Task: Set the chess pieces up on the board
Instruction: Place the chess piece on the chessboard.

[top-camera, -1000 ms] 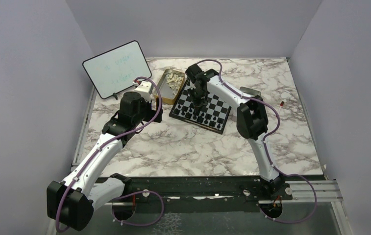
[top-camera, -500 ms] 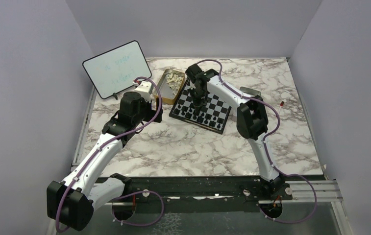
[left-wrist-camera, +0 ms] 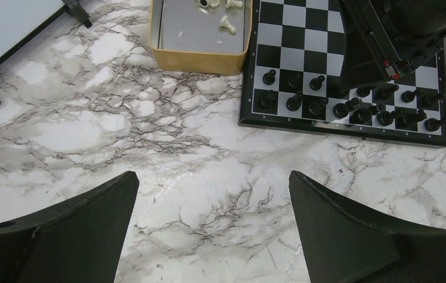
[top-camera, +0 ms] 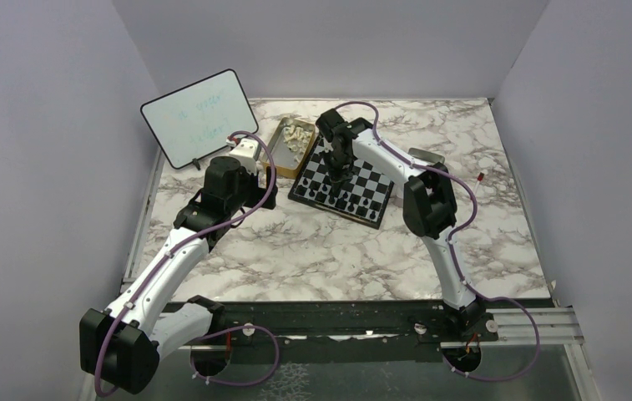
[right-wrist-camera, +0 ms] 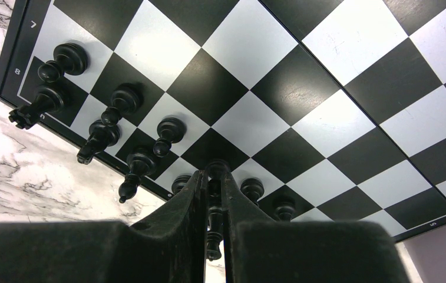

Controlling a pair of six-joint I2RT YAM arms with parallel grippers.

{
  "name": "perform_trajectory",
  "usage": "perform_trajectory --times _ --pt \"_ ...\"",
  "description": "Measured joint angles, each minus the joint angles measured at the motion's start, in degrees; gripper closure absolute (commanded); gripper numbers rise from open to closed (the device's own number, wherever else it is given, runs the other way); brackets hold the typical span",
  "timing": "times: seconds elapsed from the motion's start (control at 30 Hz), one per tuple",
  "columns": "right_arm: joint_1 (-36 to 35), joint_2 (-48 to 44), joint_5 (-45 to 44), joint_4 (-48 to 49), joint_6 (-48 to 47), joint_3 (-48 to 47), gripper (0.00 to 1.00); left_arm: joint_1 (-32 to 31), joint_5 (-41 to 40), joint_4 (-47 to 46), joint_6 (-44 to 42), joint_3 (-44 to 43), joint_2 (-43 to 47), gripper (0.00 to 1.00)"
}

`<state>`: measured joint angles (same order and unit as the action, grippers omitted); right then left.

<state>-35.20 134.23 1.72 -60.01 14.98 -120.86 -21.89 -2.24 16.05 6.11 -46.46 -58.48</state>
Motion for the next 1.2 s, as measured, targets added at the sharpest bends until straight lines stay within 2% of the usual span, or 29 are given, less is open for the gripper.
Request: perform_trajectory --times 0.93,1.07,1.2 --pt "0.0 0.0 0.0 0.8 0.0 0.1 0.84 -0.4 0.0 0.0 0.0 0.0 0.0 0.01" --pt "0.0 0.0 0.0 0.8 0.0 0.1 0.83 -0.4 0.0 0.0 0.0 0.0 0.0 0.01" --pt "0.0 0.0 0.0 0.9 0.0 0.1 0.77 -0.4 0.0 0.0 0.0 0.0 0.0 0.01"
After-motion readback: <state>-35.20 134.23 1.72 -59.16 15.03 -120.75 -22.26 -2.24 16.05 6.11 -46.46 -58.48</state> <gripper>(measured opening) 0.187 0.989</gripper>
